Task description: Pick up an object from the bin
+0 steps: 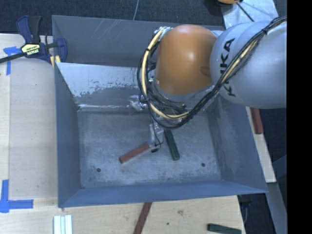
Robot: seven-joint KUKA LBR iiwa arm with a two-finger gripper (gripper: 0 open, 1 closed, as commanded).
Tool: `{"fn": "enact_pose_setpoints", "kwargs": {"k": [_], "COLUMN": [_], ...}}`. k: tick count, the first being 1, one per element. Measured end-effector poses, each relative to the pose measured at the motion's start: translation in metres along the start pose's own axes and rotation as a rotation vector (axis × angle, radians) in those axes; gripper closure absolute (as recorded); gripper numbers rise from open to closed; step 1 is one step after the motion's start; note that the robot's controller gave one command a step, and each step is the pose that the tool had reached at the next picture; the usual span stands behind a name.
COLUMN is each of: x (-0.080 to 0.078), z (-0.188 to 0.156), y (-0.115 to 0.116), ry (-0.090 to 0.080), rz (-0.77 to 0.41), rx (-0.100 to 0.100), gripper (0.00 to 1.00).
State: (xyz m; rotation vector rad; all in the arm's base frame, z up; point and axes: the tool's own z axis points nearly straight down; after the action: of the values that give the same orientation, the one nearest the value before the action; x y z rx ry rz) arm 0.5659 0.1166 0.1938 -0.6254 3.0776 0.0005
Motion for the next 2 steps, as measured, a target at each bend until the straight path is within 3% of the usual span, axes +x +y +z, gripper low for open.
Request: {"fn": "enact_pose_setpoints", "kwargs": {"k": [1, 2], "x": [-0.002, 0.034], "z": [0.035, 0.123], "y": [0.003, 0.002], "ry": [-0.009, -0.005], "rz": [-0.062, -0.525], "rx": [0.003, 0.000], "gripper": [0.00, 1.00]}}
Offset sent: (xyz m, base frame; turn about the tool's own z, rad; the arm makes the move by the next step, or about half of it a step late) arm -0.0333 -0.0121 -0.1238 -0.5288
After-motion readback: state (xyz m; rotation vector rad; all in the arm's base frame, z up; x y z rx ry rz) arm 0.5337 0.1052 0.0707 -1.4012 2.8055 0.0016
